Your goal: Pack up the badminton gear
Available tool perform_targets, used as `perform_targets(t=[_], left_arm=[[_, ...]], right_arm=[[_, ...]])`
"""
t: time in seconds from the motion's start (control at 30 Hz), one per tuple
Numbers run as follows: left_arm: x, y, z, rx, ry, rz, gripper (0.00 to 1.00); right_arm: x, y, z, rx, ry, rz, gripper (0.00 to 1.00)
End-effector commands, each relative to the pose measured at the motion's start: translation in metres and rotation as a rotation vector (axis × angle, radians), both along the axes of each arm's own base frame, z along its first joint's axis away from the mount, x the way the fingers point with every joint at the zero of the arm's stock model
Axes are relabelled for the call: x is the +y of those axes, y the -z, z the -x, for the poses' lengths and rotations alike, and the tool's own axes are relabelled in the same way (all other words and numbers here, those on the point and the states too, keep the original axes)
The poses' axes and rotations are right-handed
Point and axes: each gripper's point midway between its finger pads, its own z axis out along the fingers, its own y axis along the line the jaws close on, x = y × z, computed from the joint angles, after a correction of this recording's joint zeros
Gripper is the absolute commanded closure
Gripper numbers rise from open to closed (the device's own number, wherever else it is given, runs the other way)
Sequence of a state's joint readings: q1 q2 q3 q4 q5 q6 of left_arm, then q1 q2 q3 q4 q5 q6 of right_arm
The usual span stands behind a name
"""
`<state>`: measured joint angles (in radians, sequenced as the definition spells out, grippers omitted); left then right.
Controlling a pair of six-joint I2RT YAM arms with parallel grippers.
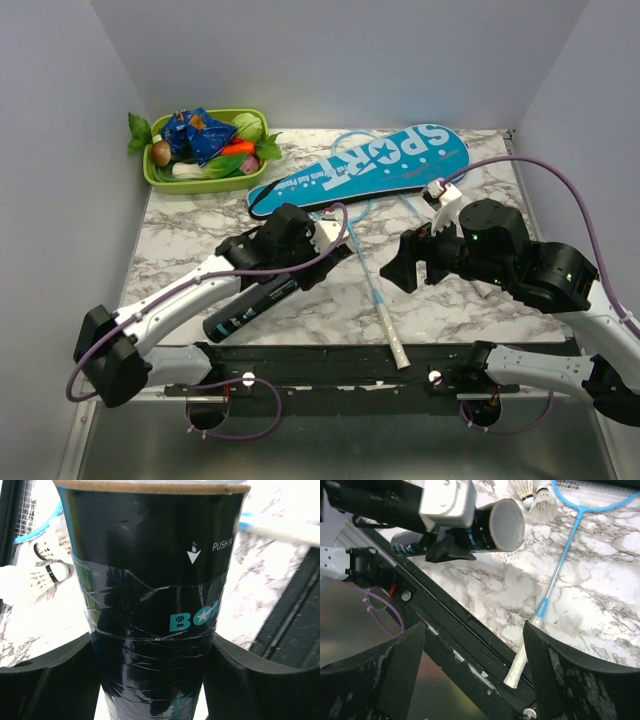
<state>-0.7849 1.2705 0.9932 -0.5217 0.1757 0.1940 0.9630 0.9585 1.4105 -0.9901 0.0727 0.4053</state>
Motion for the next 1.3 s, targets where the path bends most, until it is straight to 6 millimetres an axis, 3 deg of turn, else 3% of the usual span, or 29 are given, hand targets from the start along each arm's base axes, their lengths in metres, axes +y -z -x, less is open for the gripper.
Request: perform_targets(t=[0.0, 0.23, 0.43, 0.6, 0.77, 1.27], left_arm=[[-0.004, -0.025, 0.034, 0.048, 0.017, 0.149, 1.0], [-0.005, -0.027, 0.074, 0.075, 0.129, 0.191, 1.0], [-0.009, -0.025, 0.092, 0.083, 0.194, 0.223, 1.0], [-0.01, -0.033, 0.095, 0.041, 0.194, 0.3, 1.0], [-0.012, -0.047, 0.103, 0.014, 0.23, 0.377, 1.0], [-0.009, -0.05, 0.111, -0.002, 0.243, 0.392, 1.0]], right_arm=[[0.007, 0.005, 0.024, 0.022, -0.18, 0.032, 0.13], [0.038, 0.006, 0.041, 0.039, -0.377, -0.027, 0.16], [0.059, 0.002, 0.044, 0.058, -0.462, -0.058, 0.31], [0.071, 0.012, 0.042, 0.087, -0.488, -0.062, 0.44], [0.081, 0.028, 0.026, 0.09, -0.436, -0.035, 0.54], [0.098, 0.041, 0.016, 0.108, -0.427, -0.045, 0.6]])
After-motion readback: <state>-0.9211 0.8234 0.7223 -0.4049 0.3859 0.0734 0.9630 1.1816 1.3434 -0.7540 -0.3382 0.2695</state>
